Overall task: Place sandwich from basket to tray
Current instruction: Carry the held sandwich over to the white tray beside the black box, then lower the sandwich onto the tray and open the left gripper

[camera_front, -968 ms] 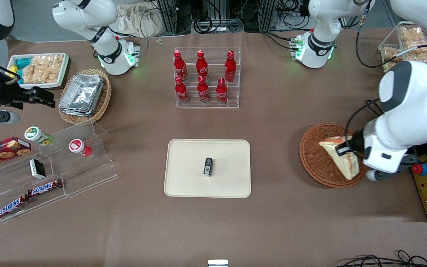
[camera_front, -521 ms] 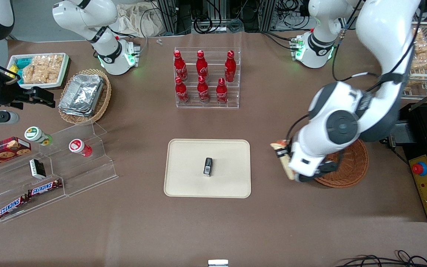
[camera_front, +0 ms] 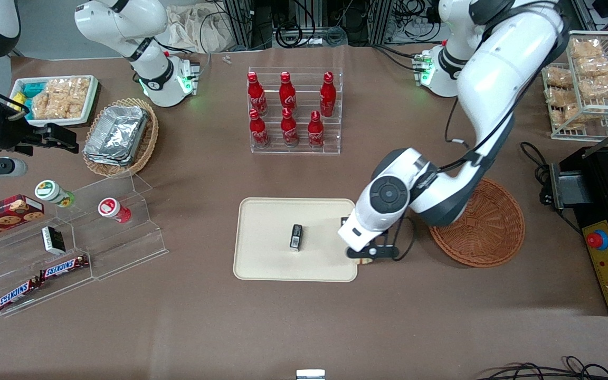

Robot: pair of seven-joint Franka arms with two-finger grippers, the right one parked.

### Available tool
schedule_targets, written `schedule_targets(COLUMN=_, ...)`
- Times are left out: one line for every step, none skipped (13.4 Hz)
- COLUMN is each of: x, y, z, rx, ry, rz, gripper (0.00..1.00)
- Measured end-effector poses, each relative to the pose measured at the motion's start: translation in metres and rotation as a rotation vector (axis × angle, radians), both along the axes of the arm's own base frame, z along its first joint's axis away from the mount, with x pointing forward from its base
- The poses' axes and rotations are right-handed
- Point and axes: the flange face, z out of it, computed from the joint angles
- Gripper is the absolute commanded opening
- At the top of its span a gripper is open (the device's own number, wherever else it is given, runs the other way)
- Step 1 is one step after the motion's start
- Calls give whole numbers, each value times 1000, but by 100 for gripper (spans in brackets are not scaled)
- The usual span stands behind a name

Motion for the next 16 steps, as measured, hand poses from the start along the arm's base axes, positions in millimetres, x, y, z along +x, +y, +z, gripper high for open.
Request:
schedule_targets(x=2, y=-7, z=-10, rx=-15, ry=3, rz=-9, gripper=0)
schedule_targets(x=5, y=-12, z=-17, rx=-25, ry=6, rz=-15, gripper=0)
schedule_targets(x=8, y=-15, z=-23, rx=-28, ry=7, rz=-18, gripper=0)
schedule_targets(x=8, y=-18, z=-30, rx=-20, ry=6, rz=-29, gripper=0)
schedule_targets(x=7, y=-21, z=-40, rx=2, ry=2, rz=-44, gripper=0)
schedule_targets(x=4, y=-26, z=-49, rx=29, ry=-7, rz=-59, gripper=3)
schedule_targets(x=2, y=-32, z=-51, rx=46, ry=-18, rz=-69, gripper=21)
schedule_targets(x=1, y=-37, z=-50, rx=58, ry=-27, rz=-76, gripper=54)
schedule_targets(x=0, y=-39, z=-49, rx=64, ry=-31, rz=-78, gripper=88)
schedule_targets(x=1, y=-39, z=-49, rx=65, ry=-33, rz=-77, gripper=100)
schedule_targets(x=3, y=-37, z=-48, rx=65, ry=-36, rz=-74, gripper=100)
schedule_targets(x=5, y=-36, z=-46, rx=65, ry=-41, rz=-69, gripper=100)
schedule_targets(x=8, y=-35, z=-42, rx=63, ry=-47, rz=-64, gripper=100)
schedule_targets(x=11, y=-32, z=-37, rx=66, ry=-47, rz=-57, gripper=100)
schedule_targets(x=15, y=-26, z=-30, rx=67, ry=-36, rz=-41, gripper=100)
schedule_targets(x=20, y=-19, z=-15, rx=60, ry=-22, rz=-21, gripper=100)
